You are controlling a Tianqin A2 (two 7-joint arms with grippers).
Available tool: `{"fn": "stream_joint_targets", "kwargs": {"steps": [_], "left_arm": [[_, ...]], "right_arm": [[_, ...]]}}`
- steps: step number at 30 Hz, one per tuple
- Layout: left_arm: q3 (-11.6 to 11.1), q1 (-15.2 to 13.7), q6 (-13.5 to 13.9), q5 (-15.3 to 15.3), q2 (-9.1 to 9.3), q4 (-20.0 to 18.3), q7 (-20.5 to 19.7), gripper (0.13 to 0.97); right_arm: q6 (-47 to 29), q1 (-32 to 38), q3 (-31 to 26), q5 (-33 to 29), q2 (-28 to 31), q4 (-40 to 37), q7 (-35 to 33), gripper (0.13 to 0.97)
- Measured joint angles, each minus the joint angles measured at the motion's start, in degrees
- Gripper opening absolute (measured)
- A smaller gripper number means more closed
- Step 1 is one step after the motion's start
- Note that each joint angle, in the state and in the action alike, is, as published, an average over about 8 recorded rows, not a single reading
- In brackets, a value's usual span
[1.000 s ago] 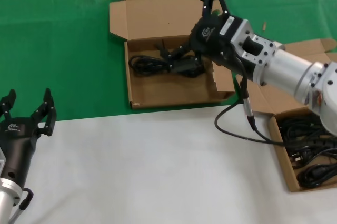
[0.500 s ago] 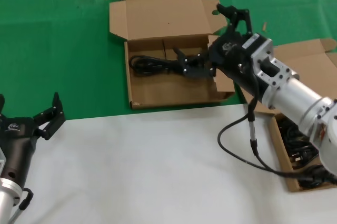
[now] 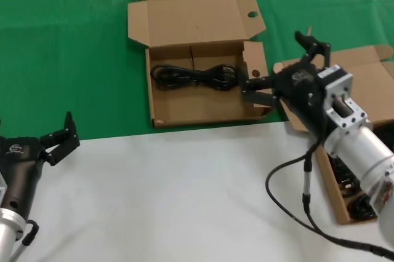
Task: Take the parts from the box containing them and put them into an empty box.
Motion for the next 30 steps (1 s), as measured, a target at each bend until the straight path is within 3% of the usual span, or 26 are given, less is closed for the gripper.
{"fn": "stream_joint_targets", "kwargs": {"steps": [19,30], "left_arm": [[0.0,0.0,0.0,0.0,0.0,0.0,0.0,0.966],[0.0,0.0,0.0,0.0,0.0,0.0,0.0,0.966]], "right_arm": [[12.5,-13.2,5.3,4.4,-1.3,5.6,2.5,0.966],[13.8,-14.5,5.8,4.9,-1.4,6.2,2.7,0.966]]}}
